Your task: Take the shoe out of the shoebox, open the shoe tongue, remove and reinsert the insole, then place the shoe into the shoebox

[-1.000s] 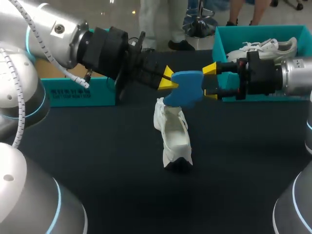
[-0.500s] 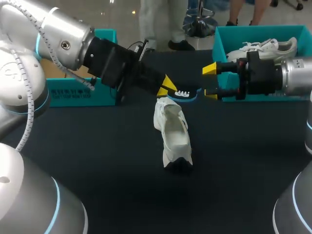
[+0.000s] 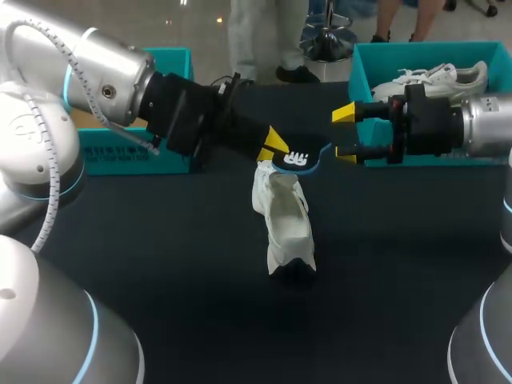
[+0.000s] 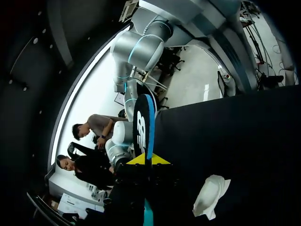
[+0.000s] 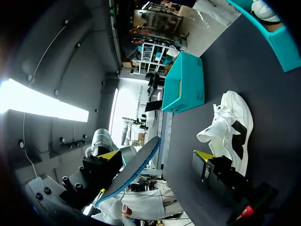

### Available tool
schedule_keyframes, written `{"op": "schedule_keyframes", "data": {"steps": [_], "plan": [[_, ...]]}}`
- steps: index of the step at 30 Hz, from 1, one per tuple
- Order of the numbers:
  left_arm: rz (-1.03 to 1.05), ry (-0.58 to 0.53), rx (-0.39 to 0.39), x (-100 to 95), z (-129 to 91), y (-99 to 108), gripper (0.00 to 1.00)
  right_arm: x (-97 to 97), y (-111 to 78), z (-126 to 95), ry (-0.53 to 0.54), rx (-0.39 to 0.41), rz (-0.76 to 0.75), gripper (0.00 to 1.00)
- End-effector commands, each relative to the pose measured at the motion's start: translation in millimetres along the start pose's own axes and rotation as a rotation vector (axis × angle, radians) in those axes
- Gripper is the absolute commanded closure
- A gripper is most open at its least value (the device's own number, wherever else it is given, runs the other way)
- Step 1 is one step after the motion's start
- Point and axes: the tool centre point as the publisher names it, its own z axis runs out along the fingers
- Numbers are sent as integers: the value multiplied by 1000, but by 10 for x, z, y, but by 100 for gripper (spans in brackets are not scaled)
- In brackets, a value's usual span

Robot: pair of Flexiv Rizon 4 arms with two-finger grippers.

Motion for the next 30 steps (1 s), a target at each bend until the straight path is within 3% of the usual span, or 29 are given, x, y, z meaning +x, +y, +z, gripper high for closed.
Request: {"op": "schedule_keyframes", "data": {"steps": [1, 10, 19, 30], "plan": [[-6, -16, 7, 27, 8, 28, 100, -2, 5, 17, -1, 0, 0, 0], [181, -26, -74, 170, 99, 339, 100, -2, 5, 17, -1, 0, 0, 0], [275, -13, -104, 290, 163, 616, 100, -2, 5, 17, -1, 0, 0, 0], [422, -42, -191, 339, 255, 969, 100, 21, -17, 55, -12, 9, 13, 0]]}}
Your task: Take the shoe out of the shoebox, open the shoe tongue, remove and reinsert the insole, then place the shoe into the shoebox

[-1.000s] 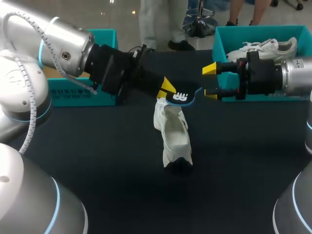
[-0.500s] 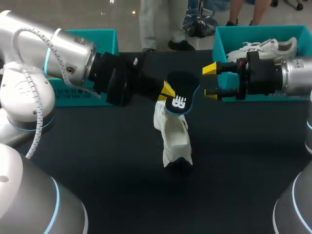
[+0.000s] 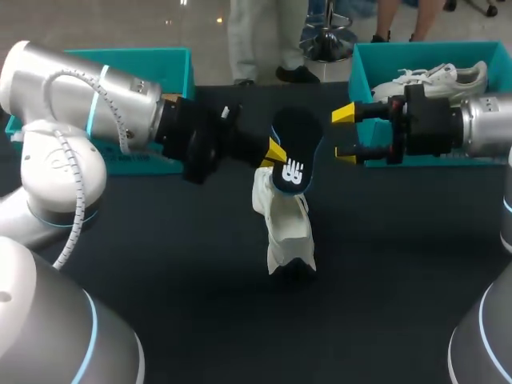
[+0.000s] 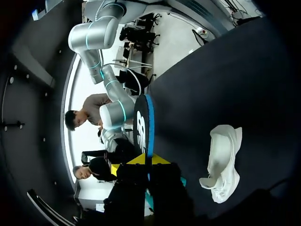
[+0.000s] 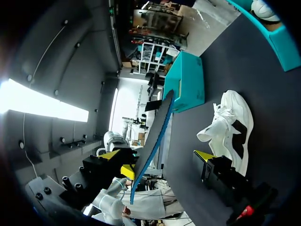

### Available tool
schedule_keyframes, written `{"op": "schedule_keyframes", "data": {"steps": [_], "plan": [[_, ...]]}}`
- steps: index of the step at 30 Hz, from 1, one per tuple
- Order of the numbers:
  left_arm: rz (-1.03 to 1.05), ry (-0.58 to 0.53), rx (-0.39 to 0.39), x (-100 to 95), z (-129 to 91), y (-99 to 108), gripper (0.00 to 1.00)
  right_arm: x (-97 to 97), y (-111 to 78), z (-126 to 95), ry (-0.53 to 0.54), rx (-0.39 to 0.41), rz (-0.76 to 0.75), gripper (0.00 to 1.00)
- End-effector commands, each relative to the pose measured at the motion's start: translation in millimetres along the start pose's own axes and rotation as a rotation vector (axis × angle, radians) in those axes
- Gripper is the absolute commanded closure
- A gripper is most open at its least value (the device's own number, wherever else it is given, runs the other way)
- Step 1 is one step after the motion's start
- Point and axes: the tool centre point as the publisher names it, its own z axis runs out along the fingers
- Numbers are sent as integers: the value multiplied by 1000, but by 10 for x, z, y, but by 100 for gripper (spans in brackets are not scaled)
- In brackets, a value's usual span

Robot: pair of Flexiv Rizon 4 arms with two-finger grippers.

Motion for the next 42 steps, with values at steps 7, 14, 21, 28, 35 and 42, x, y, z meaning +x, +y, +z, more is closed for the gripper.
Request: {"op": "schedule_keyframes", "data": {"steps": [7, 14, 21, 28, 35, 42], "plan": [[102, -24, -77, 142, 252, 171, 100, 64, -15, 101, -2, 4, 14, 0], [128, -35, -122, 150, 334, 213, 100, 88, 26, 197, 15, 30, 22, 0], [133, -38, -149, 138, 374, 226, 100, 90, 109, 261, 25, 48, 29, 0], [137, -50, -167, 131, 406, 249, 100, 85, 128, 295, 32, 61, 41, 44], [140, -61, -164, 116, 421, 224, 100, 35, 136, 300, 30, 63, 57, 65], [123, -66, -172, 126, 430, 229, 100, 30, 140, 305, 28, 70, 59, 100]]}}
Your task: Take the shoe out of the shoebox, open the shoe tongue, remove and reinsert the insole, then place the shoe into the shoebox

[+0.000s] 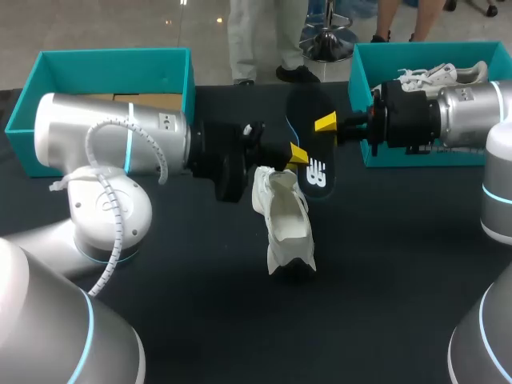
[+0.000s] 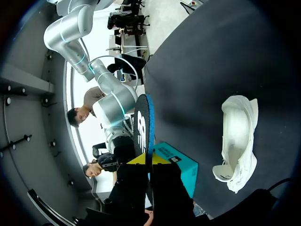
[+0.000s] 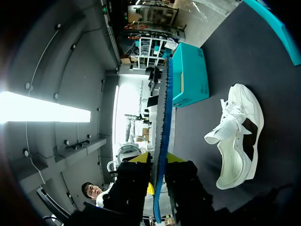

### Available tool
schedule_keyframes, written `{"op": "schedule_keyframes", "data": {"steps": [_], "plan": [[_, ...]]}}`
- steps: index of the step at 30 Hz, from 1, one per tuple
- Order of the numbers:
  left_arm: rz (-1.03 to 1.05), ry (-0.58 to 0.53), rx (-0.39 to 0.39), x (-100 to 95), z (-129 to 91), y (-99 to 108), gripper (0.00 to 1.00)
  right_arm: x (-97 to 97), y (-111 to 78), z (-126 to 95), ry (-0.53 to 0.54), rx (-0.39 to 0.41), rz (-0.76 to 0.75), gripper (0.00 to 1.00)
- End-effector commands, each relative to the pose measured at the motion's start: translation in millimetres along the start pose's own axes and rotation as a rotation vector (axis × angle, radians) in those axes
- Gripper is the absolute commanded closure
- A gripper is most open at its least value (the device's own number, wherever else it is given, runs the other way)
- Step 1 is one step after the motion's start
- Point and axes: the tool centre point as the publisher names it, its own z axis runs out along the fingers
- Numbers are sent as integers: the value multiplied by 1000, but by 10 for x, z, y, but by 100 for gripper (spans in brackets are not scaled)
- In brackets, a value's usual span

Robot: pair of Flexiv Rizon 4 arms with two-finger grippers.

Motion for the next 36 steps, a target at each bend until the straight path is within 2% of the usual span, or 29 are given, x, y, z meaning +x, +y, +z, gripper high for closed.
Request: {"op": "schedule_keyframes", "data": {"steps": [1, 4, 5, 6, 7, 8, 16, 24, 36], "plan": [[-2, -4, -7, 13, 19, -15, 100, -4, 15, 18, -6, 8, 1, 100], [-12, 1, -11, 20, 17, -14, 100, -20, 18, 24, -10, 13, 1, 100], [-13, 2, -11, 23, 13, -11, 72, -31, 21, 19, -10, 12, 2, 100], [-18, 5, -9, 25, 5, -7, 53, -41, 23, 13, -11, 10, 4, 100], [-21, 9, -9, 23, -4, -4, 22, -52, 25, 8, -12, 9, 6, 100], [-25, 13, -9, 21, -15, -1, 0, -63, 27, 3, -13, 8, 8, 100], [-44, 79, 23, 14, -133, 53, 0, -124, 41, -55, -24, 1, 17, 100], [-79, 258, 76, 18, -279, 102, 0, -204, 42, -46, -36, 10, 32, 100], [-144, 475, 101, -40, -386, 180, 0, -280, 38, 16, -45, 28, 48, 100]]}}
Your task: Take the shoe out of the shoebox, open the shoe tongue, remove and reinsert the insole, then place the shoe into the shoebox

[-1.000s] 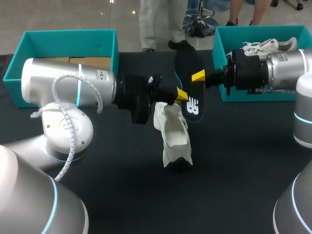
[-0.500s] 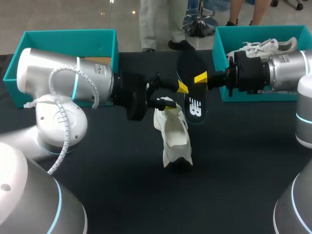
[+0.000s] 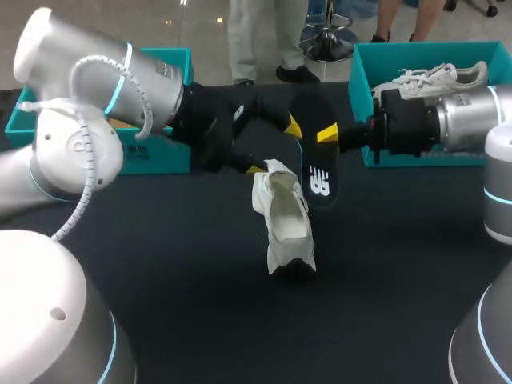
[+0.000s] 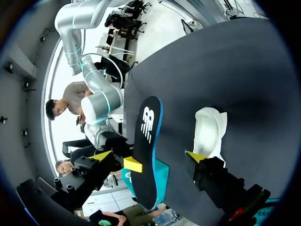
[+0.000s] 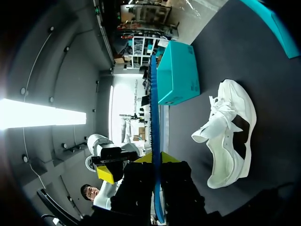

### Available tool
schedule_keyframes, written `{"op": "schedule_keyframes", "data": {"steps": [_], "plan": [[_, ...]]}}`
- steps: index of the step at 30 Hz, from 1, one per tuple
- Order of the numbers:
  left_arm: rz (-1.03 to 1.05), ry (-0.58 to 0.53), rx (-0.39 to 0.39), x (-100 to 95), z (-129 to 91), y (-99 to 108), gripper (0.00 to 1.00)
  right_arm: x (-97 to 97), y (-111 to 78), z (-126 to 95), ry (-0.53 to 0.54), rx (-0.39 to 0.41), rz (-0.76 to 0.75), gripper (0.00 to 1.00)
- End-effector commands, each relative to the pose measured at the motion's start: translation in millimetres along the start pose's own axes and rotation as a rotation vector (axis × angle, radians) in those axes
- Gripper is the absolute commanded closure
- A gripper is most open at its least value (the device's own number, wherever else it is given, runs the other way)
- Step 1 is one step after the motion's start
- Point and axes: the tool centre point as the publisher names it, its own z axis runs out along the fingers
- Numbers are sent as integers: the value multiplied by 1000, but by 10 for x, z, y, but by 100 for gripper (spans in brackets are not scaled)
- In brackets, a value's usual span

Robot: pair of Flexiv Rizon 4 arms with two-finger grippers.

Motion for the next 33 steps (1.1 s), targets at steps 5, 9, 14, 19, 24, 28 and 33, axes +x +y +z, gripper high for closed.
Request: {"op": "schedule_keyframes", "data": {"steps": [5, 9, 14, 19, 24, 28, 33], "plan": [[-13, 289, 50, -95, -99, 56, 0, -31, 25, 75, -8, 24, 7, 100], [9, 374, 82, -99, -123, 76, 0, -46, 14, 109, -11, 36, 10, 100], [23, 491, 101, -76, -130, 150, 0, -66, -14, 162, -21, 60, 13, 100], [36, 591, 103, -106, -170, 213, 0, -83, -35, 194, -26, 63, 15, 100], [58, 678, 125, -144, -213, 244, 0, -93, -37, 222, -27, 66, 16, 100], [69, 757, 125, -163, -253, 272, 0, -90, -38, 236, -29, 68, 14, 100], [79, 787, 108, -196, -240, 332, 0, -89, -44, 266, -31, 71, 12, 100]]}}
